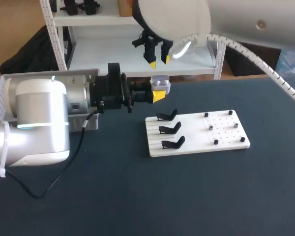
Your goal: Pick up each earbud case from the left stands, insert the matching earbuds, close the lid, and place the case in the box.
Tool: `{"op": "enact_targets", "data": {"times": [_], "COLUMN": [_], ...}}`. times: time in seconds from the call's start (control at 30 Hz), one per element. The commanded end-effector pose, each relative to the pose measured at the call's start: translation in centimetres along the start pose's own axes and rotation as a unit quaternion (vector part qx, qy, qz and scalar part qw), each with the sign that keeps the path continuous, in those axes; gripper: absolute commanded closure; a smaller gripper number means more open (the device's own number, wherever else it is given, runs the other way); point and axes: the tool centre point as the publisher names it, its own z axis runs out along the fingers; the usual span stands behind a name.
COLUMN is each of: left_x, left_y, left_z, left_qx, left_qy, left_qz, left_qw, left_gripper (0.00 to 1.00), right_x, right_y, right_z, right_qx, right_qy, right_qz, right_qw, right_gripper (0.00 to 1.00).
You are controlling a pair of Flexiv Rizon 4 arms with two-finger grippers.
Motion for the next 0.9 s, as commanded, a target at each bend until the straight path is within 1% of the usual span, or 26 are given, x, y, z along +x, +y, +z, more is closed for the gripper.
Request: {"op": "enact_targets", "data": {"times": [0.03,0.17,0.33,0.5,0.83,0.9], "left_x": [0.0,0.0,0.0,0.0,0.0,0.0], "left_y": [-0.1,-0.1,-0.1,-0.1,-0.1,-0.1], "left_z": [0.0,0.0,0.0,0.0,0.0,0.0], "left_qx": [-0.002,-0.002,-0.002,-0.002,-0.002,-0.002], "left_qy": [-0.002,-0.002,-0.002,-0.002,-0.002,-0.002], "left_qz": [0.001,0.001,0.001,0.001,0.001,0.001], "left_qw": [1.000,1.000,1.000,1.000,1.000,1.000], "left_gripper": [1.00,1.00,1.00,1.00,1.00,1.00], "right_x": [-1.3,-1.6,-0.9,0.0,2.5,2.6], "right_y": [-1.0,-1.8,-1.9,-1.7,-1.1,-1.4], "right_z": [2.2,3.9,5.0,4.7,4.0,3.5], "right_qx": [-0.007,-0.003,-0.004,-0.008,-0.011,-0.011], "right_qy": [-0.003,0.010,0.026,0.028,0.033,0.025], "right_qz": [0.011,0.015,0.017,0.020,0.021,0.036], "right_qw": [1.000,1.000,1.000,0.999,0.999,0.999], "right_gripper": [0.65,0.65,0.67,0.68,0.67,0.67]}}
